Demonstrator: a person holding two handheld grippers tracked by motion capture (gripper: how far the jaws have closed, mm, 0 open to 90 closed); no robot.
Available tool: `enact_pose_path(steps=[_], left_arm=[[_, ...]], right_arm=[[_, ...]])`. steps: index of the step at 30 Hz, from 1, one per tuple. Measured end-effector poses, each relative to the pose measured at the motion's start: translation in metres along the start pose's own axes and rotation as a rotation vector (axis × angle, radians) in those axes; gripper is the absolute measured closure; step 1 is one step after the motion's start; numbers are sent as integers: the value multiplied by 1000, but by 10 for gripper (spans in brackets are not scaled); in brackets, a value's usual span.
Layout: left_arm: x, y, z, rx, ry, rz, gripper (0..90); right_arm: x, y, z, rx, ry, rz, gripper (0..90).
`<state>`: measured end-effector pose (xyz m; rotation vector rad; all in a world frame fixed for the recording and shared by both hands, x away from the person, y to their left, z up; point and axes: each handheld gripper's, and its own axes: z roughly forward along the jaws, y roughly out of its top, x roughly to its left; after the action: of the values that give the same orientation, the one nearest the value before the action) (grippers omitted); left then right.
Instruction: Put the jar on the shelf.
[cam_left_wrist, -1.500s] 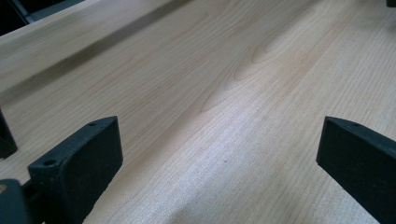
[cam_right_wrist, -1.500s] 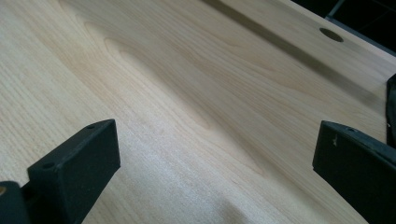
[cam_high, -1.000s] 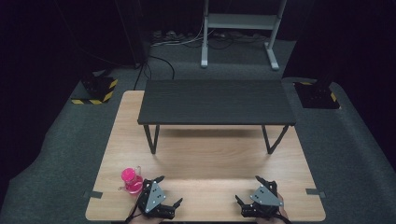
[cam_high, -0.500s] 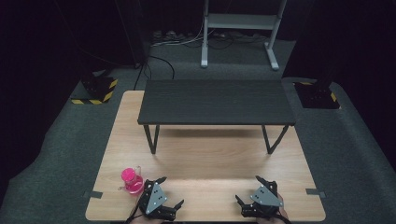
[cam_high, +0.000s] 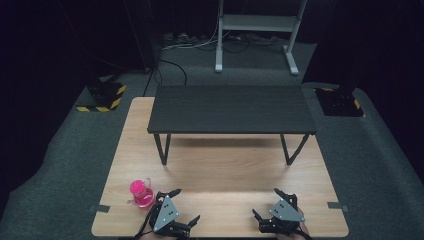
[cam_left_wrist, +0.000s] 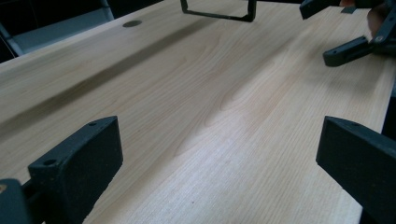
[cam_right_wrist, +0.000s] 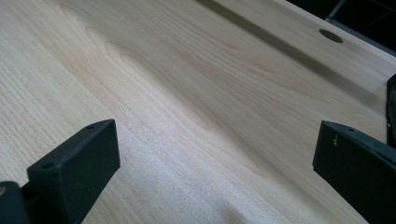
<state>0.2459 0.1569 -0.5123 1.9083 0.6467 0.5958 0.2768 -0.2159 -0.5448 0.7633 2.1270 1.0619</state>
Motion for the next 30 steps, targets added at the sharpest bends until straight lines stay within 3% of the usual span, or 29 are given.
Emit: enact_pose_path(steps=[6, 15, 30], left_arm=[[-2, 11, -7, -29, -13, -3, 9], [-1, 21, -17, -52, 6, 14, 9], [15, 28, -44, -87, 46, -6, 9]], right_arm=[[-1, 0, 0, -2, -1, 7, 3], [-2, 0, 0, -5, 10, 13, 4], [0, 0, 0, 0, 11, 1, 3]])
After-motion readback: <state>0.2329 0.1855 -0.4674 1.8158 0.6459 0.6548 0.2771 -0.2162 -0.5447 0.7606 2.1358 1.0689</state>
